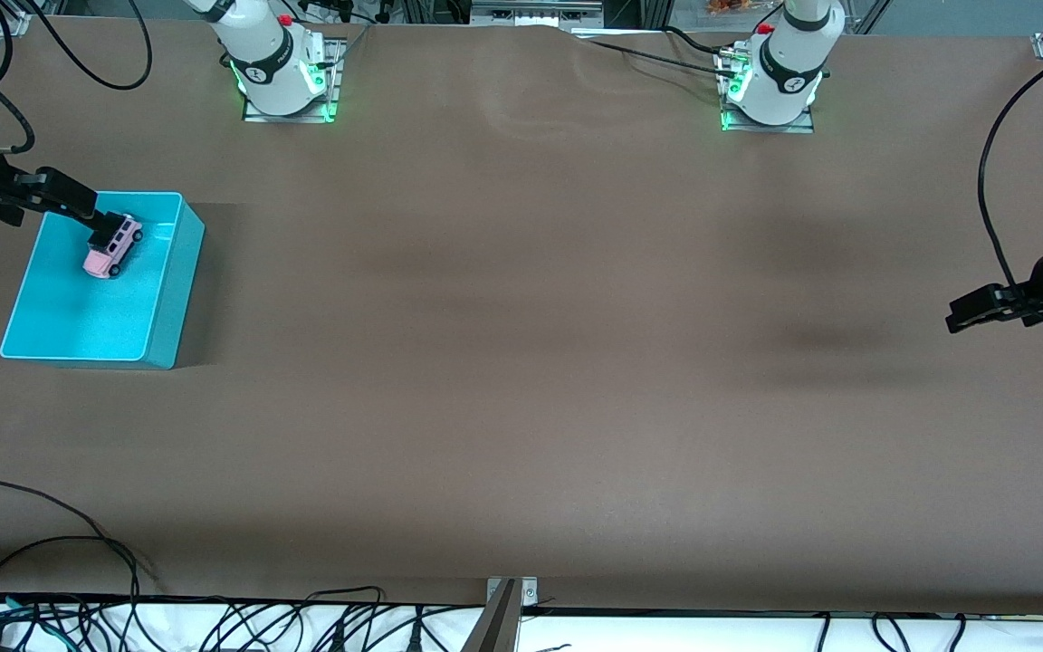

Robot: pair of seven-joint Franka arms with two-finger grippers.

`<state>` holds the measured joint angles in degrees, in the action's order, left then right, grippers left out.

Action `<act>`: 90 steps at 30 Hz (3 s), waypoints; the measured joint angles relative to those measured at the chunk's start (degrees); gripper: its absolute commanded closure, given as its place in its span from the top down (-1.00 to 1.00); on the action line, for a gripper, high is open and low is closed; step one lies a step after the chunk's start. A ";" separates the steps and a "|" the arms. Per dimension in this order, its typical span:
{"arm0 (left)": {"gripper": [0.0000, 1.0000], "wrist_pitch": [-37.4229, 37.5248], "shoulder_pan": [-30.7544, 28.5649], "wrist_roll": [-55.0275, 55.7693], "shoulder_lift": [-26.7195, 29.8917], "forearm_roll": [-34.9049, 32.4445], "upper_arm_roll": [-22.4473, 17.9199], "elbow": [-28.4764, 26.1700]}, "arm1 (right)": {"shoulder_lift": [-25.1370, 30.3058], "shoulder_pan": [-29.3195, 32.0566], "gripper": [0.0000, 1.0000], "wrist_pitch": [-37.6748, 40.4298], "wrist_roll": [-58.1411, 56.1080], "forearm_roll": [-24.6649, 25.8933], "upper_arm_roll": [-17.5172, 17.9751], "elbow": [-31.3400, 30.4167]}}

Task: Wind and store pink jeep toy

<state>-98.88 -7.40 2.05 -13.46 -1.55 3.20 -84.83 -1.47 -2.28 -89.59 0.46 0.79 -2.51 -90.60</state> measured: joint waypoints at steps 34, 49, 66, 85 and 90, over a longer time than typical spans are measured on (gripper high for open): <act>1.00 -0.08 0.28 -0.54 1.81 1.50 0.33 0.28 | -1.08 0.68 1.00 -0.18 -4.45 0.30 -1.90 0.00; 1.00 -0.08 0.28 -0.54 1.80 1.67 0.33 0.28 | -1.11 0.69 1.00 -0.08 -4.96 0.30 -3.43 0.00; 1.00 -0.19 0.24 -0.54 1.81 2.19 0.33 1.00 | -1.11 0.68 1.00 -0.04 -4.98 0.30 -3.43 0.00; 1.00 -0.19 0.06 -0.53 1.81 2.25 0.19 1.03 | -1.11 0.68 1.00 0.70 -4.99 0.30 -3.43 0.00; 1.00 -0.19 0.06 -0.53 1.80 2.25 0.19 1.03 | -1.11 0.68 1.00 1.09 -5.07 0.30 -3.43 0.00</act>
<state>-99.07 -7.35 1.52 -11.66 0.69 3.39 -83.80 -2.58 -1.61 -88.50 -4.61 1.08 -5.94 -90.60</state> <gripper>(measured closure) 0.000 0.000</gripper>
